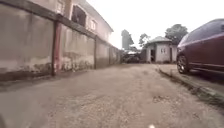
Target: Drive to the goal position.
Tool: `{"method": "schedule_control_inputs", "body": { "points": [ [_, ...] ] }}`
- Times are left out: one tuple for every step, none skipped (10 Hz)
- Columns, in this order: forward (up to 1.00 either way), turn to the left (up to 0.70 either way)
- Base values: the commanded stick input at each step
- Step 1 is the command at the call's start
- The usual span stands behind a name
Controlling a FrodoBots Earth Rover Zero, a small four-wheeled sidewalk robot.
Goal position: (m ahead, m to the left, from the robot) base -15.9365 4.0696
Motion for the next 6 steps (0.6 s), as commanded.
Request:
{"method": "schedule_control_inputs", "body": {
  "points": [
    [0.00,0.45],
    [0.00,0.45],
    [0.00,0.45],
    [0.00,0.45],
    [0.00,0.45],
    [0.00,0.45]
  ]
}}
